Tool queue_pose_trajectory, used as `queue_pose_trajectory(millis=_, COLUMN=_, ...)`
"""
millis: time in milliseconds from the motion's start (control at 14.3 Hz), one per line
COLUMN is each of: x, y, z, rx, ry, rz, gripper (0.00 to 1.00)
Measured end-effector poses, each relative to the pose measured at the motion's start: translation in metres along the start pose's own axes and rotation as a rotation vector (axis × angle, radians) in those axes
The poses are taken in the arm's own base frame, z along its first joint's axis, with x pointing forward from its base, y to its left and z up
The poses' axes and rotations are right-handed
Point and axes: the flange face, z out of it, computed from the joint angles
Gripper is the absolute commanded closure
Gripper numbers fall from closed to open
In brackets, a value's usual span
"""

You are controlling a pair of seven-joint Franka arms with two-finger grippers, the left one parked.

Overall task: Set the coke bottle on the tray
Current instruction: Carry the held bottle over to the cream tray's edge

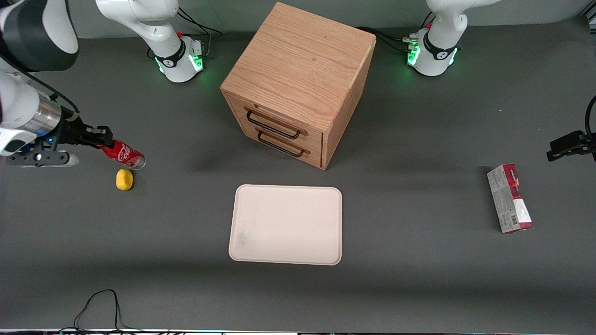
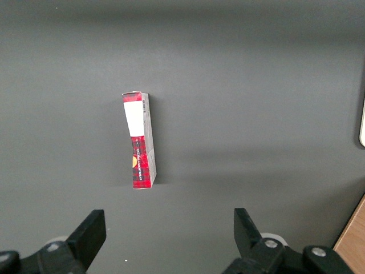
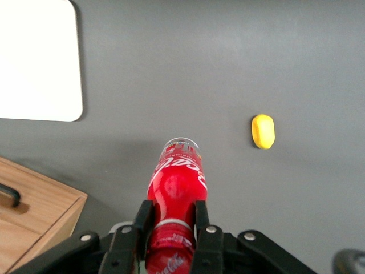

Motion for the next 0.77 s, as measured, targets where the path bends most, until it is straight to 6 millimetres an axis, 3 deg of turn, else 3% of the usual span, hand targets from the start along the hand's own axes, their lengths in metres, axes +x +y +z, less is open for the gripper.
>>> queue_pose_trajectory(millis=210, x=0.022, y=-0.016, z=-0.033, rx=0.014, ry=0.012, rz=-0.034, gripper=1.00)
queue_pose_trajectory(millis=420, x=0.036, y=-0.050, z=-0.058, rx=0.042, ry=0.054, rz=-0.082, gripper=1.00)
queue_pose_trajectory(millis=560, x=0.048, y=-0.083, z=-0.056, rx=0.049, ry=0.065, rz=-0.091, gripper=1.00)
queue_pose_trajectory(millis=770, x=0.076, y=-0.141, z=-0.023, rx=0.034, ry=0.074, rz=-0.103, gripper=1.00)
